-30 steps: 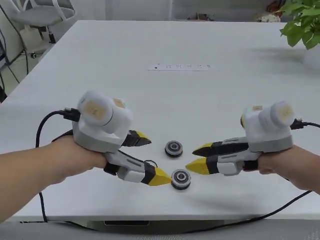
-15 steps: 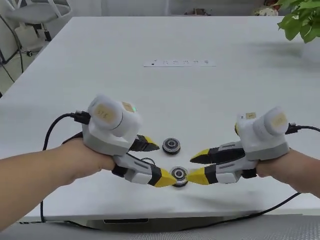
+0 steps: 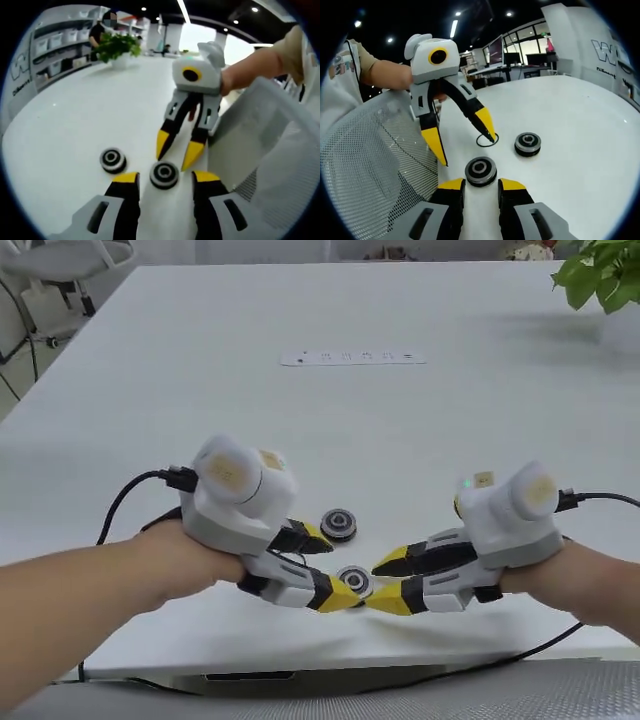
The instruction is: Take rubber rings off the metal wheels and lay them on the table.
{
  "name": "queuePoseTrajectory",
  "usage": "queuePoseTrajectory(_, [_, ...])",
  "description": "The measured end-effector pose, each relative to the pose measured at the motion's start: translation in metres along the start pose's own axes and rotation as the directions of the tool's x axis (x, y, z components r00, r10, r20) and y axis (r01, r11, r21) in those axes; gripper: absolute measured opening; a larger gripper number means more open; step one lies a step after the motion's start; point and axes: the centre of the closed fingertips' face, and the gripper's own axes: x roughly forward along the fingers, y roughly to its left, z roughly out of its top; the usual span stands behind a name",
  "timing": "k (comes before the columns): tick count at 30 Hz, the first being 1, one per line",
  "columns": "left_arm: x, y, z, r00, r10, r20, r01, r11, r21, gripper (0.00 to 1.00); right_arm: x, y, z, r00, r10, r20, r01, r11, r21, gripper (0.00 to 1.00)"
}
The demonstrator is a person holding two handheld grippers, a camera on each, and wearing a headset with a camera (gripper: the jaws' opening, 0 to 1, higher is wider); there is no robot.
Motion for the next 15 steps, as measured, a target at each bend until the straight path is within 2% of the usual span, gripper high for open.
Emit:
queuePoseTrajectory(4, [0.004, -0.002, -0.002, 1.0, -0.005, -0.008, 0.005, 1.0, 0.006, 0.39, 0.003, 0.004, -0.001, 1.0, 0.004, -0.003, -0.004, 1.0, -0.011, 0.21])
queuePoseTrajectory(8, [0.007, -0.005, -0.001, 0.9999, -0.015, 0.0, 0.015, 1.0, 0.015, 0.35, 0.005, 0.002, -0.003, 1.0, -0.003, -0.005, 0.003, 1.0, -0.012, 0.2])
queuePoseTrajectory(15, [0.012, -0.005, -0.003, 0.9999, -0.009, -0.011, 0.01, 0.999, 0.033, 0.26, 0.004, 0.001, -0.004, 0.9998, -0.018, 0.003, 0.018, 1.0, -0.017, 0.17])
